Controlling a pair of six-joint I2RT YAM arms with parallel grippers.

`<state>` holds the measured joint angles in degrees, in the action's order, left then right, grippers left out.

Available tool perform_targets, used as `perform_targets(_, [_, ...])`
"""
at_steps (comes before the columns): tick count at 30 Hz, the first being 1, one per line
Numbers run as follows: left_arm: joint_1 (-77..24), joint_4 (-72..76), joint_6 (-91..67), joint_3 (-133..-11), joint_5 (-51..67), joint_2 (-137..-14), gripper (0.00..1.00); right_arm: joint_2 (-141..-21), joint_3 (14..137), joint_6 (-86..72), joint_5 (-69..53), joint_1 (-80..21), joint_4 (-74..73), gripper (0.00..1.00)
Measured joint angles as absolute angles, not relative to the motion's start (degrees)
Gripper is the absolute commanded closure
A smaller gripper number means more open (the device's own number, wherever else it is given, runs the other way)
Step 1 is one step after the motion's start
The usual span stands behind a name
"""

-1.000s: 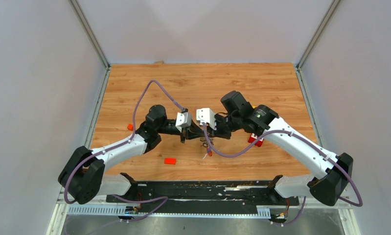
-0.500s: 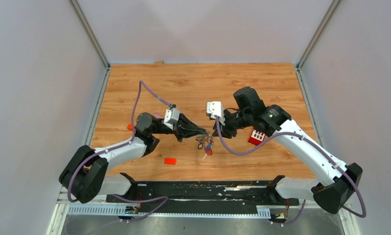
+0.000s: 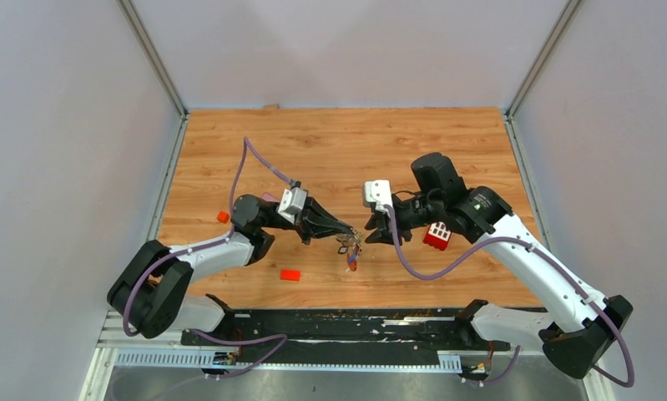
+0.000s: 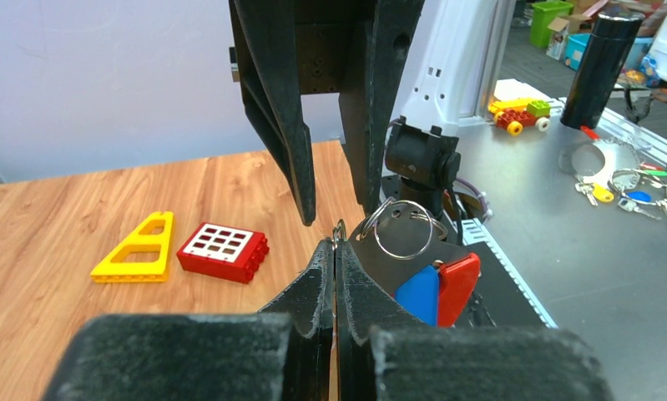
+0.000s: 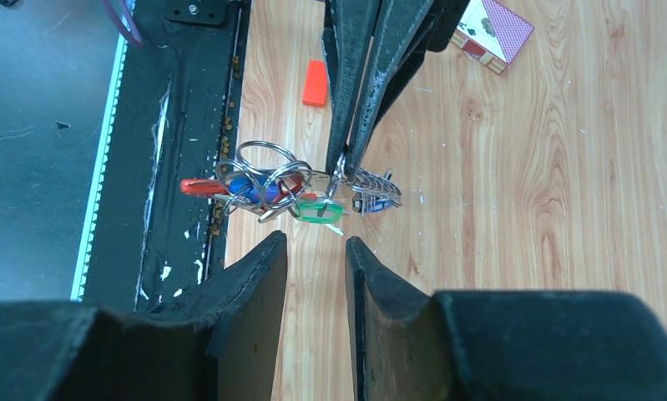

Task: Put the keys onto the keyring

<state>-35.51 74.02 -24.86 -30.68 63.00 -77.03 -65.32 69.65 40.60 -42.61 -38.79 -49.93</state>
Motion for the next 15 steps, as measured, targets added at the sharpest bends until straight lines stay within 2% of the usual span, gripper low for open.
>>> perform_targets(6, [-35.53,74.43,-23.46,-30.68,64.99,-78.59,1.0,-65.25,69.65,40.58,-44.73,-38.7,-50.15,0.67])
perform_targets(15, [-35.66,74.89,-23.05,-30.68,65.78,-79.5,1.0,-67.26,69.65,38.72,-45.08,-38.7,-48.31,0.75])
